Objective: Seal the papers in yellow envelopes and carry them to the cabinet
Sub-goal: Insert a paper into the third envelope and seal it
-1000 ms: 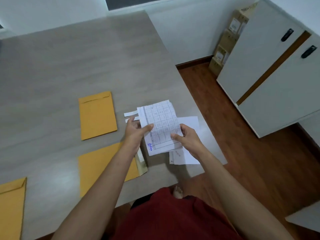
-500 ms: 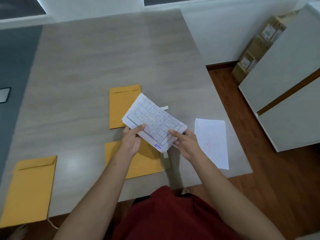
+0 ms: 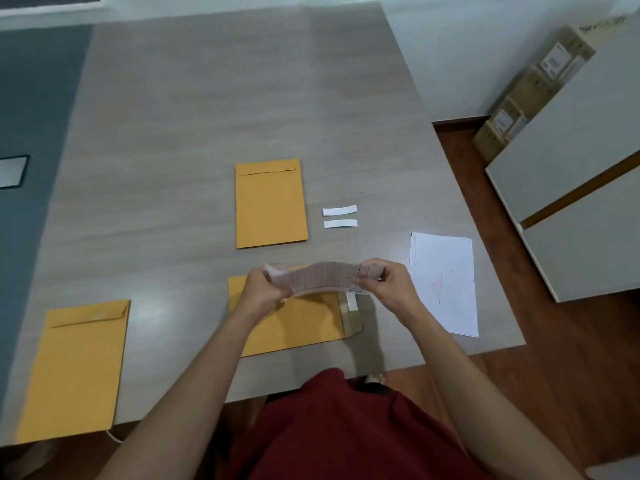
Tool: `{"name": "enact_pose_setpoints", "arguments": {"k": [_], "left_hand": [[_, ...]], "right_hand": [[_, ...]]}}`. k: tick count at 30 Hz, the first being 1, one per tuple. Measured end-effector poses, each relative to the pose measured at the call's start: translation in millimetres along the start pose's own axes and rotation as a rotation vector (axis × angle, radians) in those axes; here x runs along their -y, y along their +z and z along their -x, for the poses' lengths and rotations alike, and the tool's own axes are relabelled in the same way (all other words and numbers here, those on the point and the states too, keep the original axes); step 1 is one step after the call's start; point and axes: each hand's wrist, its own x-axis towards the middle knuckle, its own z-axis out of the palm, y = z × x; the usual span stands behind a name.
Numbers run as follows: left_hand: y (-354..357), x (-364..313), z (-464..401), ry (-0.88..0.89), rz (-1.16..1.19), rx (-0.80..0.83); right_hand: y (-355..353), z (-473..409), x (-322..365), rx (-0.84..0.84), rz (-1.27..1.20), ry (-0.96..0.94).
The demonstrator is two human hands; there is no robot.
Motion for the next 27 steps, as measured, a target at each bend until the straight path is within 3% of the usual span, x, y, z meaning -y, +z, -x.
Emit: {"name": "enact_pose_setpoints", "arguments": {"k": [5,9,12,16,27], "left_hand": [[14.9,14.0,-0.8,-0.073,-0.06,-0.072],[31.1,12.5,-3.8,0.01,-0.179,-0.198],[60.4,16.0,-1.7,0.042,-0.479,-0.258],[103.2,11.1,8.6,-0.16,-0.797,-0.15],[105.7,11.7,15.6,-0.114,-0.744,-0.12]], "right_hand": [[9.9,3.8,-11.1,-0.016,-0.032,0.077],[-4.8,2.2,-11.3,-0.114,-0.006,0.112],[-33.2,2.9,-15.2,-0.208,-0.005,0.124],[-74.0,10.8,-22.6,-0.28,0.065,0.143],[-112.0,27.8,-33.5,-0.22,0.218,0.189]]}}
